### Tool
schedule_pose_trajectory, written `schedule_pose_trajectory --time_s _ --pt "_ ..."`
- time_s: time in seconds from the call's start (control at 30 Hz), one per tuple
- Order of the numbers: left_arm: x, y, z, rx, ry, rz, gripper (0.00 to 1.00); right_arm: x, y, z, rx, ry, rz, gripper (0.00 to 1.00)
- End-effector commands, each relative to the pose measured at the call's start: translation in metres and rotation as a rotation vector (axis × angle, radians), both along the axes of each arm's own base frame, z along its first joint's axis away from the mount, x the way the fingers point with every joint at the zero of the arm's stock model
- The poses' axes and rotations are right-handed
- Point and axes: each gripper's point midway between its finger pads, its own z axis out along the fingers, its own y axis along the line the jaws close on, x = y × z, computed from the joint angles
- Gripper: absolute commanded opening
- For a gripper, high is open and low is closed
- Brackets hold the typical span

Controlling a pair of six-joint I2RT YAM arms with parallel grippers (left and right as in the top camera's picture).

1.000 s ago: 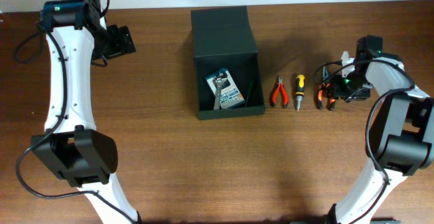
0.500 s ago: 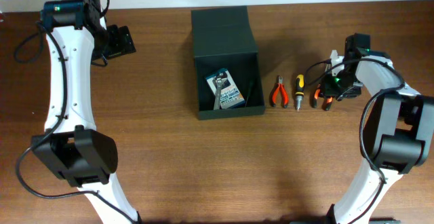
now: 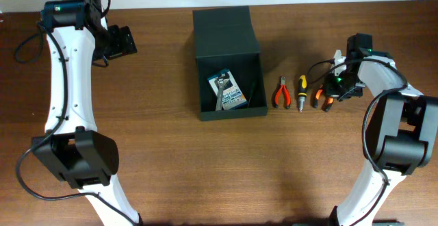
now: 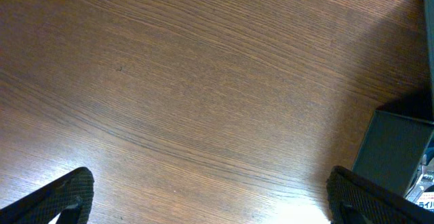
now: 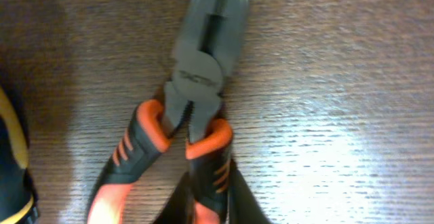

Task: Pack container
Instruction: 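Lower the right gripper onto the orange TACTIX pliers and grasp them, then lift the pliers with the right gripper and carry them into the box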

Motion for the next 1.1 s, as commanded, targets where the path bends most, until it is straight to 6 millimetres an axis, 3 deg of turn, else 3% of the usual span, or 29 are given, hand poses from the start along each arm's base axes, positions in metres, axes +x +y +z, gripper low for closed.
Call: schedule_pose_trajectory --time_s 0.0,0.47,0.67,0.87,1.07 --pt "0.002 0.003 0.005 0.019 -0.016 -0.005 0.99 -0.029 0.015 -0.045 0.047 0.142 0.003 0.04" --pt "0.002 0.003 0.005 0.019 -0.016 -0.005 0.99 -0.029 -0.009 -0.039 0.052 0.125 -0.122 0.04" --pt "0.002 0.003 0.005 0.019 -0.016 -0.005 0.99 -0.019 -0.021 -0.018 0.042 0.065 -0.147 0.04" --pt "0.002 0.003 0.005 0.019 -0.016 -0.005 0.99 -0.008 -0.020 0.000 0.061 0.014 -0.144 0.04" --pt "0.002 0.003 0.005 0.019 -0.016 -0.005 0.99 0.014 -0.019 0.035 0.076 -0.085 -0.143 0.04"
